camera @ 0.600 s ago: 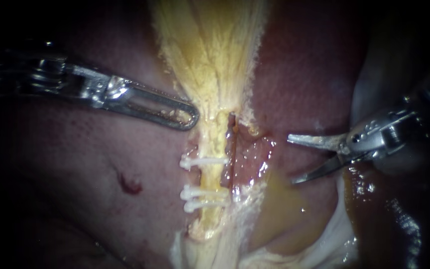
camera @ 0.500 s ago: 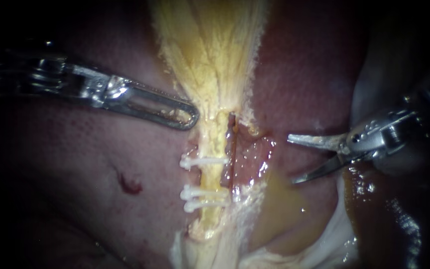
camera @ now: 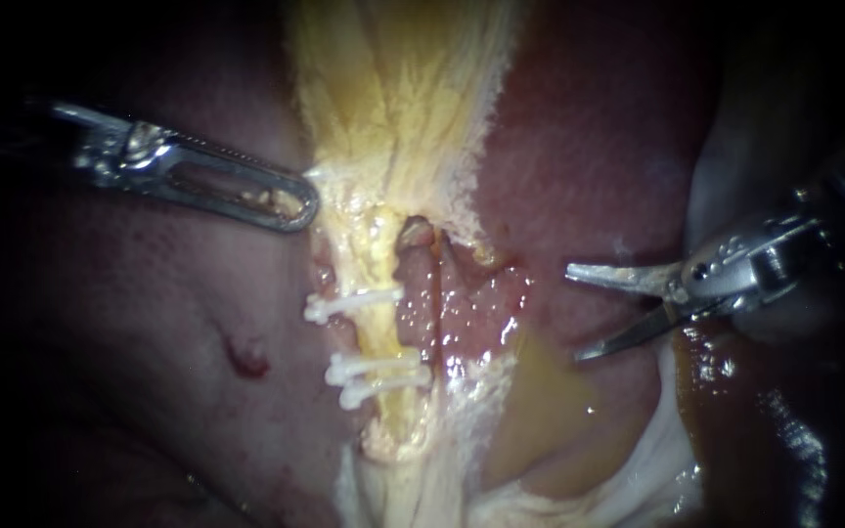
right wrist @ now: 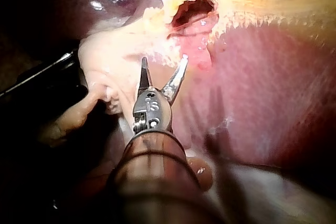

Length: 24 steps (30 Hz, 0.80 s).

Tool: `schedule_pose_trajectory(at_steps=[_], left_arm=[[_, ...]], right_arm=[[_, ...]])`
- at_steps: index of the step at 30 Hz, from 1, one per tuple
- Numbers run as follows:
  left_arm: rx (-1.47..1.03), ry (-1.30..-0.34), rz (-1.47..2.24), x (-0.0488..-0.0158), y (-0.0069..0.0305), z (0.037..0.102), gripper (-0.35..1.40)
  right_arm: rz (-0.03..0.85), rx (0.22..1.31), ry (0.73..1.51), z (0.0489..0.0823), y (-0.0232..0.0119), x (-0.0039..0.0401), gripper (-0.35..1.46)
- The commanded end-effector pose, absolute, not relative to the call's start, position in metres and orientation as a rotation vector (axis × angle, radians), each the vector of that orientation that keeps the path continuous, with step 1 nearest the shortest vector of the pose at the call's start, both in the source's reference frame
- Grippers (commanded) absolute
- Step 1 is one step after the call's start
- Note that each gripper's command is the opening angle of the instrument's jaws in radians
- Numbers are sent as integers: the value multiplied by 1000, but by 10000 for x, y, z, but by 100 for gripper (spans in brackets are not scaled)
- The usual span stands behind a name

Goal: Go to the cutting position left tube

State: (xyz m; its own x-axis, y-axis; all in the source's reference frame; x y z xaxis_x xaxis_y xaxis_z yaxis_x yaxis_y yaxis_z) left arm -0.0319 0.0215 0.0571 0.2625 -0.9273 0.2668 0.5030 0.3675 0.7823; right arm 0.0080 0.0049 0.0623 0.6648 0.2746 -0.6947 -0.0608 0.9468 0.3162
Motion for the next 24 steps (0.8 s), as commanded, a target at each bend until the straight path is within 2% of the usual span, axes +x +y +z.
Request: schedule_pose_trajectory(at_steps=[1, 6, 12, 24], left_arm=[[631, -807, -1060, -320, 215, 571, -35], [631, -807, -1060, -320, 215, 571, -35], [630, -807, -1060, -320, 214, 571, -35], [626, -807, -1064, -327, 212, 570, -35]], right_arm=[[192, 278, 821, 623, 49, 82, 144], [194, 281, 828, 623, 46, 91, 144], [167, 357, 876, 628, 35, 121, 144], [184, 478, 911, 664, 6, 186, 144]])
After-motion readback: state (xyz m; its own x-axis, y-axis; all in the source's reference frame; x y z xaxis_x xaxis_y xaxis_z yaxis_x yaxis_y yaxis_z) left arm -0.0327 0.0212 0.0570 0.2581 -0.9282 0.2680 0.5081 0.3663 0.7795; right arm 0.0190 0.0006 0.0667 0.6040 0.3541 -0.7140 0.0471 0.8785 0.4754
